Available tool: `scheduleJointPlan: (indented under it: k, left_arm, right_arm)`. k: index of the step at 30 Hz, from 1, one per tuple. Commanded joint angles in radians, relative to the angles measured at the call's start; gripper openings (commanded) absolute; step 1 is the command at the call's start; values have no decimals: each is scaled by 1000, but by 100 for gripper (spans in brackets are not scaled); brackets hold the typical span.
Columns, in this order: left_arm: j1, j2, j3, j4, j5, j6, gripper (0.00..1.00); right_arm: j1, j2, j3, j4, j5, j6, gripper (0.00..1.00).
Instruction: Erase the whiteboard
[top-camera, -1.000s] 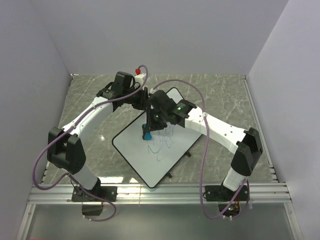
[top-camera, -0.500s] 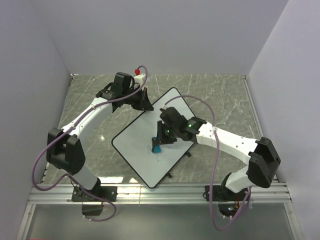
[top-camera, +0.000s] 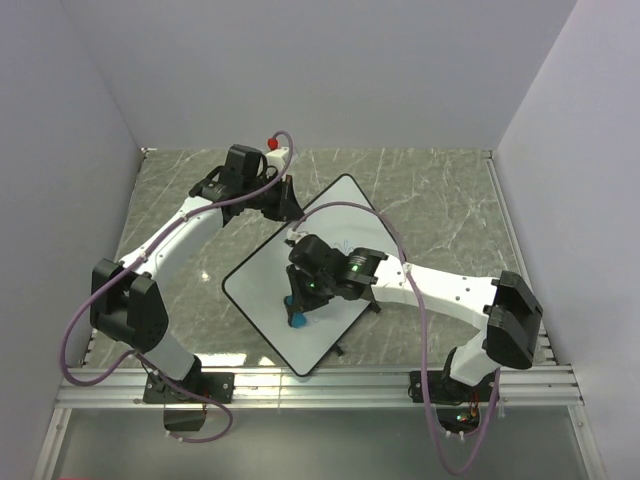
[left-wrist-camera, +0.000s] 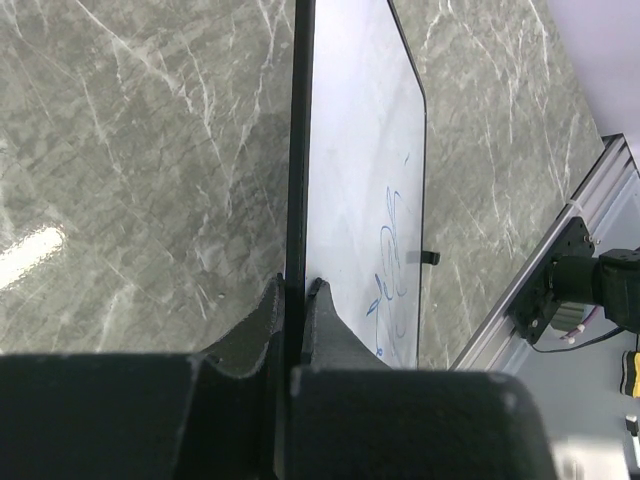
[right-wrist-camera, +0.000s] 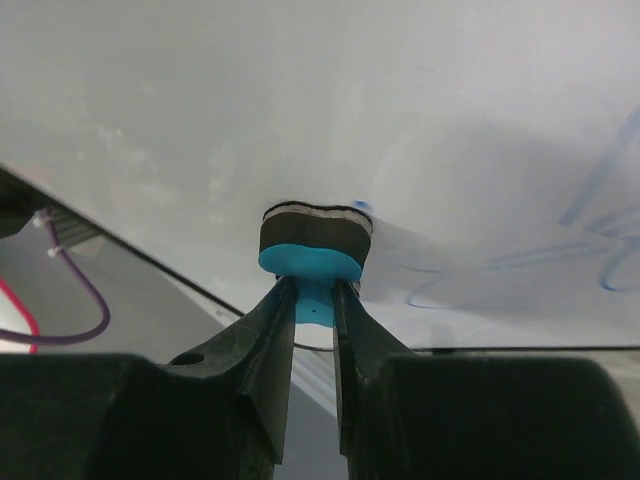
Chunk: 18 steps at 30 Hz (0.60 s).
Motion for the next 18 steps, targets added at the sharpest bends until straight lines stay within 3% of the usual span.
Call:
scheduleJointPlan:
  k: [1, 10, 14, 18]
  left_arm:
    - [7, -48, -14, -3, -102, 48, 0]
    - [7, -48, -16, -3, -102, 47, 0]
    - [7, -47, -9, -6, -99, 47, 0]
    - [7, -53, -11, -7, -102, 48, 0]
  right_arm:
    - [29, 47, 74, 82, 6, -47, 0]
    - [-15, 21, -16, 96, 97, 27, 0]
    - [-154, -57, -189, 161, 73, 122, 0]
    - [-199, -98, -330, 205, 75, 171, 0]
